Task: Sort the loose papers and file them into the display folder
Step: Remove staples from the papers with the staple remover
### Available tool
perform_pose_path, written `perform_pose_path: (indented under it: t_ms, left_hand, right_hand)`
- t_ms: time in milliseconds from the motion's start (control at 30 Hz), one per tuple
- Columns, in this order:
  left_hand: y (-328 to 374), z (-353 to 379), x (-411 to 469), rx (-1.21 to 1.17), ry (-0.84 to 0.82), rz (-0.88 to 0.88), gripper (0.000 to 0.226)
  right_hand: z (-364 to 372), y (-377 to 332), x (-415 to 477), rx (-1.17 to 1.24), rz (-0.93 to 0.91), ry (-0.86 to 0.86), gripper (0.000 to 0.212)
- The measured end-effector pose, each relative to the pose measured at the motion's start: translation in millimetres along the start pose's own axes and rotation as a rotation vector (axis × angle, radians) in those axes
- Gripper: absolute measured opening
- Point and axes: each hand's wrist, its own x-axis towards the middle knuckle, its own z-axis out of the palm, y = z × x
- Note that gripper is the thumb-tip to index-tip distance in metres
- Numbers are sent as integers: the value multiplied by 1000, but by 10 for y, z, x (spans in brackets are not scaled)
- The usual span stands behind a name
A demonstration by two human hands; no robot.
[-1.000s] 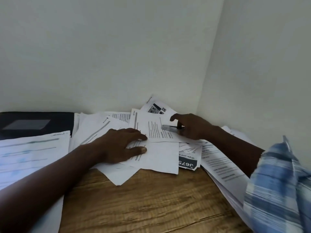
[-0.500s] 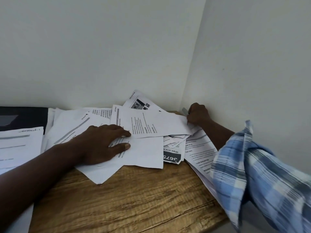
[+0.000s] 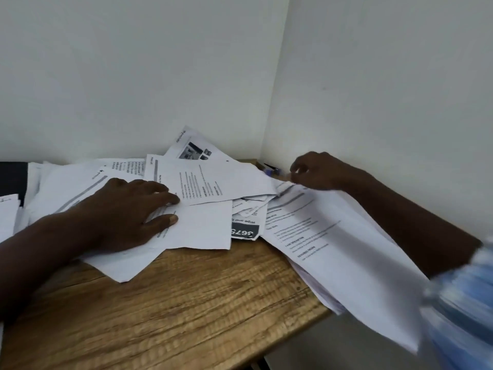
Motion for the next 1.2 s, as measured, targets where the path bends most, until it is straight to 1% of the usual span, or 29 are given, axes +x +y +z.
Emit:
perform_pose_path:
  t_ms: [67, 100, 133, 167, 200, 267, 333, 367, 400, 467, 500, 567, 667, 733, 767, 833, 867, 900, 967, 1000, 1067, 1100, 1133, 1200]
  left_hand:
    - [79, -94, 9, 95, 70, 24, 103]
    - [165, -162, 22, 97, 131, 46, 98]
    - [278, -228, 33, 83, 180, 62, 90]
    - [440, -336, 34, 38, 181, 49, 79]
    - [634, -466, 19, -41, 127, 16, 68]
    - [1032, -655, -13, -321, -64, -55, 51]
    - [1412, -763, -29, -676, -260, -140, 48]
    - [1570, -796, -35, -841, -319, -192, 46]
    - [1702, -802, -27, -966, -339, -244, 45]
    - [1926, -825, 19, -1106, -330, -341, 45]
    - [2017, -842, 49, -1156, -320, -384, 47]
    - [2157, -890, 100, -1245, -298, -439, 50]
    - [2372, -951, 110, -1431, -248, -503, 46]
    - [2539, -914, 114, -1623, -101, -576, 45]
    - [2616, -874, 117, -1701, 4, -624, 52]
    - [2690, -643, 267, -1769, 205, -695, 73]
    - [2721, -522, 362, -1779, 262, -715, 77]
    - [2769, -468, 415, -1808, 300, -732, 74]
    - [2951, -721, 228, -1924, 291, -748, 61]
    - [3003, -783, 212, -1966, 255, -748, 53]
    - [3033, -844, 193, -1945, 201, -777, 45]
    - [3021, -828, 199, -1923, 166, -795, 47]
    - [2990, -790, 218, -1888, 130, -802, 50]
    - [2935, -756, 217, -1814, 94, -762, 44]
  right_hand:
    - [1, 219, -369, -34, 8, 22, 52]
    - [15, 328, -571, -64, 18, 50, 48]
    - [54, 411, -761, -91, 33, 62, 50]
    - [104, 474, -937, -111, 50, 52, 53]
    - [171, 514, -1077, -117, 64, 29, 56]
    - [351, 580, -1271, -92, 78, -8, 59]
    - [548, 604, -1390, -72, 85, 24, 62]
    - [637, 610, -1407, -74, 97, 58, 61]
    - [716, 613, -1407, -77, 105, 101, 55]
    - [783, 604, -1413, -79, 104, 171, 44]
    - [794, 598, -1422, -73, 105, 182, 42]
    - [784, 571, -1394, -55, 131, 177, 41]
    - [772, 569, -1371, -44, 169, 151, 41]
    - [777, 542, -1404, -23, 182, 186, 40]
    - [792, 545, -1418, -12, 180, 214, 39]
    - [803, 543, -1426, 12, 177, 244, 37]
    - [820, 566, -1411, 4, 187, 229, 36]
    - [876, 623, -1354, -5, 192, 219, 33]
    - [986, 742, -1203, 2, 211, 221, 25]
    - [990, 761, -1191, -15, 208, 217, 22]
    - [887, 694, -1285, -12, 189, 188, 28]
    - [825, 644, -1364, 23, 184, 188, 32]
    - [757, 582, -1451, 70, 188, 218, 33]
    - [746, 572, -1516, 192, 193, 264, 33]
